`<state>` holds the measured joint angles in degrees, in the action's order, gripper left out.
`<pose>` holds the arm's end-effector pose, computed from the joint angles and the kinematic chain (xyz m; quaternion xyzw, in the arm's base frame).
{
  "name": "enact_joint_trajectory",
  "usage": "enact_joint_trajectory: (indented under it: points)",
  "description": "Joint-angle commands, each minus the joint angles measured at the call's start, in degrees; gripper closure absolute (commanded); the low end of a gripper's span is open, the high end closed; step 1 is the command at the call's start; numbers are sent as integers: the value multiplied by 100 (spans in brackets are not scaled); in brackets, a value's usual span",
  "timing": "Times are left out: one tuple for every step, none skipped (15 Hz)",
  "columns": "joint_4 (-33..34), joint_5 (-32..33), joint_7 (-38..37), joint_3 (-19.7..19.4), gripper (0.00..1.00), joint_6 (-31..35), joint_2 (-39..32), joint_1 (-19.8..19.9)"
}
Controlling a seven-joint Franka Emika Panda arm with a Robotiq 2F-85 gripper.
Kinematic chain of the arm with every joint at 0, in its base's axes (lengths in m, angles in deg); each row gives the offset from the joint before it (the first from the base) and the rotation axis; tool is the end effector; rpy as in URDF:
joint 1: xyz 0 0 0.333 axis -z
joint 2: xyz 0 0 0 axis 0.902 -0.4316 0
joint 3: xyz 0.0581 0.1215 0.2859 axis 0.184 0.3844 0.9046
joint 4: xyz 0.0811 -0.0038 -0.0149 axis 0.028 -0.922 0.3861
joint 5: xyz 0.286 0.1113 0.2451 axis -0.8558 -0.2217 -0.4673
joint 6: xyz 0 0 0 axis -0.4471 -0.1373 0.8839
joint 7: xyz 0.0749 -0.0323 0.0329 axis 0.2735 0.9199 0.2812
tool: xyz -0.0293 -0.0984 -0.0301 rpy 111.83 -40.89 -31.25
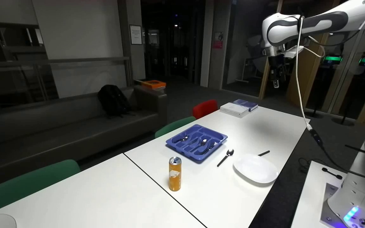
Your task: Put the knife in blue object
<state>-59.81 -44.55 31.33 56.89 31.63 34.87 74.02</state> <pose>0.4515 -0.1854 0.5652 0.9829 -0.0454 -0.1334 0.1184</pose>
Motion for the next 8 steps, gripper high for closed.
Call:
enact_joint_trajectory:
  points:
    - [-7,60,167,-46,0,65,-86,-80]
    - [-26,62,238,-45,0,127,-151,-98]
    - [-38,74,367,-45,0,154,-233,-120]
    - [-56,66,565,-55,0,233,-350,-142]
    - [-69,63,754,-61,0,314,-464,-153]
    - [-101,23,972,-74,0,476,-577,-153]
    - [-144,-29,1362,-90,0,632,-704,-150]
    - [-185,-13,1646,-88,0,831,-823,-134]
